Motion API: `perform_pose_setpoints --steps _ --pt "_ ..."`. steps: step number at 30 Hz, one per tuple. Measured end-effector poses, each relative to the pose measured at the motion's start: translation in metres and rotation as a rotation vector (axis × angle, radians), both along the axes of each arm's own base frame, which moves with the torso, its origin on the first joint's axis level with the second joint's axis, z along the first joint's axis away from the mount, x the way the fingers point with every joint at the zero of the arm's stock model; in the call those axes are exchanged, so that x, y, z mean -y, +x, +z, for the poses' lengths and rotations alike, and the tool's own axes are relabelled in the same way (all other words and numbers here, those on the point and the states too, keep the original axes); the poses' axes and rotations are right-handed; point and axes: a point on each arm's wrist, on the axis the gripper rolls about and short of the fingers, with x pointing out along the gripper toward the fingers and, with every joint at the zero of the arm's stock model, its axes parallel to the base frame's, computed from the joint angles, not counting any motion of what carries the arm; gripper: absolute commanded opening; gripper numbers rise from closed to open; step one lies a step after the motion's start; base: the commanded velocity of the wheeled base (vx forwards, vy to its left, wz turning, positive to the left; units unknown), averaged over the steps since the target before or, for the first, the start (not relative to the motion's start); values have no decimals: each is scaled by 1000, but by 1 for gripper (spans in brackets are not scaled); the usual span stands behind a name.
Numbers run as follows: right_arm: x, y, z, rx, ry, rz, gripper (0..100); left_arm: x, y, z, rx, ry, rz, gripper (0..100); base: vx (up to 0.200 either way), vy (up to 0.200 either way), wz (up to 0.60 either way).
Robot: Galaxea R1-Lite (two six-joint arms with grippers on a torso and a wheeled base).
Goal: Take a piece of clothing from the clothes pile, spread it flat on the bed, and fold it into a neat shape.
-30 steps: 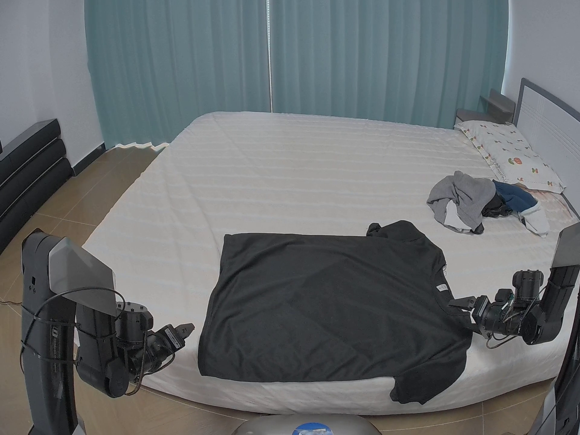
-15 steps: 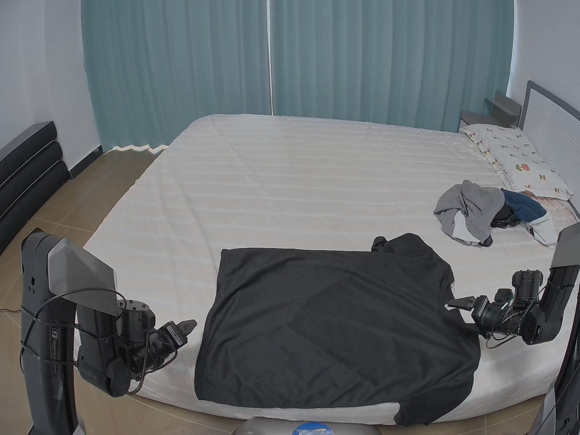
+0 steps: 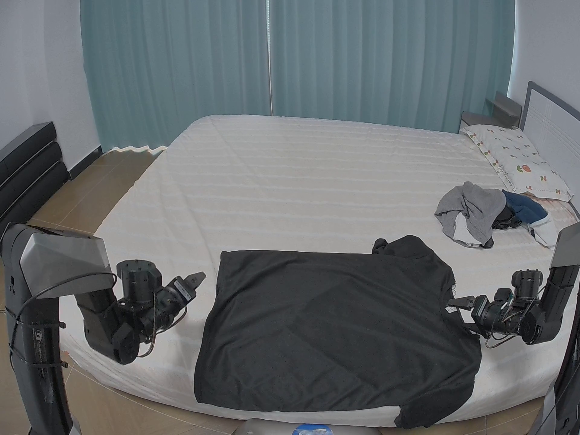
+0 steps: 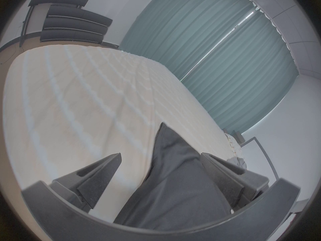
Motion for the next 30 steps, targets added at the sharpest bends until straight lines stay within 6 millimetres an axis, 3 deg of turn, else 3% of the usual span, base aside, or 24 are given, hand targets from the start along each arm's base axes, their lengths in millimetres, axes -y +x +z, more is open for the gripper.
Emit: perform_pose_setpoints --steps 7,17,23,30 --pt "0 0 0 -1 1 0 100 12 62 18 58 -17 -3 100 0 0 0" --pt "-1 0 -1 -4 1 2 100 29 142 23 130 -45 -32 100 0 0 0" --pt "-1 -1 -1 -6 1 2 100 37 175 13 126 -52 -45 100 0 0 0" --pt "-1 -1 0 38 -9 3 100 37 189 -14 45 -42 -39 100 0 0 0"
